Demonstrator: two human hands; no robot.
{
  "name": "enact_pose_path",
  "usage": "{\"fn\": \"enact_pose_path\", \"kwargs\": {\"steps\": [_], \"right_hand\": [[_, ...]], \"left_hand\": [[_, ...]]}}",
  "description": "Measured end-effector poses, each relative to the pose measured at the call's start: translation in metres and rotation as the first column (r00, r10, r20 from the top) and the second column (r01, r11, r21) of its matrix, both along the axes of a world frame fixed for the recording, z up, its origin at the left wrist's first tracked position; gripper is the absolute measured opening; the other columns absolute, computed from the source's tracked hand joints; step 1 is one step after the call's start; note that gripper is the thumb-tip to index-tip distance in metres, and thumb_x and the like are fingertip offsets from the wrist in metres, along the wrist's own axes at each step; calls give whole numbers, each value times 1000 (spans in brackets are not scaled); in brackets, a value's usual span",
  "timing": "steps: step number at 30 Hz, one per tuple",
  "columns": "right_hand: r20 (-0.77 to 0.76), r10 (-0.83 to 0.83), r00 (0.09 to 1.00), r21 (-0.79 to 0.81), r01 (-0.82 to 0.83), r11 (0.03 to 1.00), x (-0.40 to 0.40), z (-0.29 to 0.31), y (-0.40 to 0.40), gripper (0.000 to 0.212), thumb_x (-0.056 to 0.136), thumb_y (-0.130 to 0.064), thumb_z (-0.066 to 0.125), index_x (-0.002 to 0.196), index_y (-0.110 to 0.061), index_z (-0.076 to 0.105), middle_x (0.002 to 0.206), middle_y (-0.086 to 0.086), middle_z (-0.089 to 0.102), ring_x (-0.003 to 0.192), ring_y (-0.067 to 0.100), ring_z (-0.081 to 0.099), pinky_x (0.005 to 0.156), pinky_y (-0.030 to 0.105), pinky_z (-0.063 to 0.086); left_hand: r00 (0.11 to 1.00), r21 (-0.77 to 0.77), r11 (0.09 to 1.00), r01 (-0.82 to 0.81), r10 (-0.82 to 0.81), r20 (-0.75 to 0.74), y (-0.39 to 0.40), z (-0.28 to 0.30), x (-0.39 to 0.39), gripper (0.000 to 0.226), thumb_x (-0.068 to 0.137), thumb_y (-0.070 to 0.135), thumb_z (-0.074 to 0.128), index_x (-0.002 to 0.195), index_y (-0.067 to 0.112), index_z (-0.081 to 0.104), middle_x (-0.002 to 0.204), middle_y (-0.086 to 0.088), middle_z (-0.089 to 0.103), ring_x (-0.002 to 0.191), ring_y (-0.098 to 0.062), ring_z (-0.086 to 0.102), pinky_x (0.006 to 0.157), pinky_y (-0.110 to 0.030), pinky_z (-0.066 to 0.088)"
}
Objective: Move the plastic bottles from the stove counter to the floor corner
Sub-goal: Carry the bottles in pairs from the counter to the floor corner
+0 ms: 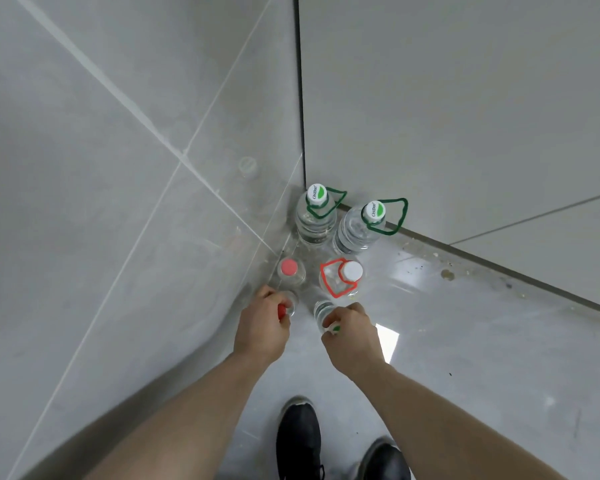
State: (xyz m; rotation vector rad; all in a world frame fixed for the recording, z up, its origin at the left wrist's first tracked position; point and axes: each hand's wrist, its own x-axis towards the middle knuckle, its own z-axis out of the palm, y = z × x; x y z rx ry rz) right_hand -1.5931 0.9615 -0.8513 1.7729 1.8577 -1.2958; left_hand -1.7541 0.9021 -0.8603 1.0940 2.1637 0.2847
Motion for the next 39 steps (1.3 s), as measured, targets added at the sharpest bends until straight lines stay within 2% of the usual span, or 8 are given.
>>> {"fn": "enact_pose_path", "kwargs": {"steps": [8,15,19,24,27,32,37,39], "right_hand": [[-94,-351,932,-64,346,936,-1,-21,0,19,87,-17,64,96,-32,69,116,-5,52,86,27,72,79,37,61],[-202,-579,789,-173,553,815,-11,-28,0,11,92,-13,66,95,-23,70,119,4,52,63,18,71,66,39,65],[-177,-604,777,-194,574,795,-15,-24,1,20,90,-12,63,108,-19,69,123,6,51,70,18,69,66,41,66],[-125,-474,871,-139,458,878,-11,3,3,45,82,-10,61,126,-17,62,128,5,49,86,27,67,74,43,64],[-59,-357,932,-132,347,929,1,35,0,48,85,-9,58,133,-16,58,137,4,44,83,23,62,79,34,58],[-30,-212,977,-116,207,971,30,123,-14,50,88,-15,56,137,-22,52,140,-3,40,83,22,67,82,41,61],[-93,-157,983,-112,146,983,63,256,-42,49,92,-16,56,139,-28,50,143,-10,39,80,9,55,84,32,59],[-136,-171,976,-103,158,982,81,315,-52,47,93,-17,56,139,-29,50,143,-10,41,94,12,60,90,31,56]], "left_hand": [[998,82,996,33,-28,-55,23,-15,-7,19,83,4,64,86,20,71,97,6,58,81,-20,63,77,-35,53],[1000,46,999,27,-26,-14,20,-11,5,13,88,11,65,90,23,69,102,8,55,87,-19,61,80,-36,53],[999,-54,998,12,-14,-40,15,-5,10,17,91,15,63,106,22,60,117,3,50,95,-27,62,83,-40,53],[997,-156,987,45,-53,-50,7,10,8,24,90,6,57,112,16,54,123,-2,47,94,-30,61,82,-44,52],[997,-167,983,71,-76,-27,4,34,10,34,86,0,53,114,19,54,124,-1,46,96,-30,61,84,-46,52],[996,-195,977,83,-89,-22,-3,109,25,47,88,9,55,132,23,49,133,0,44,114,-28,58,93,-41,50],[990,-227,964,140,-138,25,-30,240,59,43,91,17,55,132,26,50,137,4,43,119,-23,55,100,-34,44],[987,-205,966,159,-155,38,-42,302,76,42,91,18,57,131,26,53,136,5,45,122,-21,53,103,-32,42]]}}
